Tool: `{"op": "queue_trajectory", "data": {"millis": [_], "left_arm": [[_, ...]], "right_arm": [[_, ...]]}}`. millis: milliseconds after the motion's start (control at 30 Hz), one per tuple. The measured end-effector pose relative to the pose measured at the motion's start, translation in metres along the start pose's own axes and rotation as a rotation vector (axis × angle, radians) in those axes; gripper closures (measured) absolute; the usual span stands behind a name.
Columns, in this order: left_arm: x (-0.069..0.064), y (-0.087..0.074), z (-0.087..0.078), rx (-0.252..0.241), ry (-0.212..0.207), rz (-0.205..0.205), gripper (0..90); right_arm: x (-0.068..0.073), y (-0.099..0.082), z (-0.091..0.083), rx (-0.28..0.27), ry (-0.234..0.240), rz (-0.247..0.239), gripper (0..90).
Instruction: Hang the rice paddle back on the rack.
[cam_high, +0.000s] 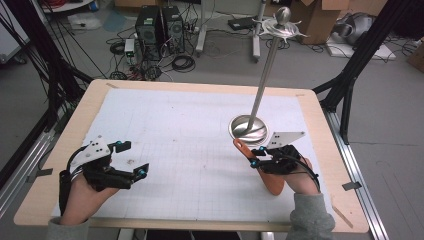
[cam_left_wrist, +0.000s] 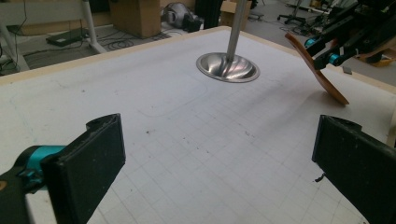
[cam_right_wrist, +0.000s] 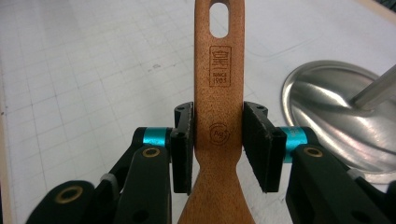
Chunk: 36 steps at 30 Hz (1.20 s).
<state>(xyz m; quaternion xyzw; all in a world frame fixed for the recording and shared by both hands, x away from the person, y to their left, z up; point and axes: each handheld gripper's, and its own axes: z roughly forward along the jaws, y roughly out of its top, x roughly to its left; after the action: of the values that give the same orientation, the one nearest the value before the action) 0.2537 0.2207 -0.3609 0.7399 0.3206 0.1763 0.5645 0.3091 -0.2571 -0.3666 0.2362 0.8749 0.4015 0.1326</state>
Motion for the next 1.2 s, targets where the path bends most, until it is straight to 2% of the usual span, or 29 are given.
{"op": "queue_trajectory", "data": {"millis": [200, 367, 533, 700, 1000, 1200], "left_arm": [[0.001, 0.0, -0.001, -0.001, 0.002, 0.0, 3.0], [0.001, 0.0, -0.001, -0.001, 0.0, -0.003, 3.0], [0.001, -0.001, -0.001, -0.002, 0.002, -0.005, 3.0], [0.001, 0.0, -0.001, -0.003, 0.003, 0.0, 3.0], [0.0, 0.0, -0.001, -0.003, 0.003, -0.002, 3.0], [0.0, 0.0, -0.001, -0.001, 0.002, 0.0, 3.0]], "right_arm": [[0.004, 0.006, -0.013, -0.067, -0.008, -0.012, 64.8], [0.004, 0.007, -0.022, -0.122, 0.0, -0.007, 64.8], [0.004, 0.007, -0.027, -0.153, 0.013, -0.003, 64.8], [0.004, 0.008, -0.034, -0.205, 0.006, 0.005, 64.9], [0.003, 0.008, -0.046, -0.274, 0.003, 0.015, 64.9], [0.002, 0.006, -0.05, -0.293, -0.001, 0.024, 64.9]]}}
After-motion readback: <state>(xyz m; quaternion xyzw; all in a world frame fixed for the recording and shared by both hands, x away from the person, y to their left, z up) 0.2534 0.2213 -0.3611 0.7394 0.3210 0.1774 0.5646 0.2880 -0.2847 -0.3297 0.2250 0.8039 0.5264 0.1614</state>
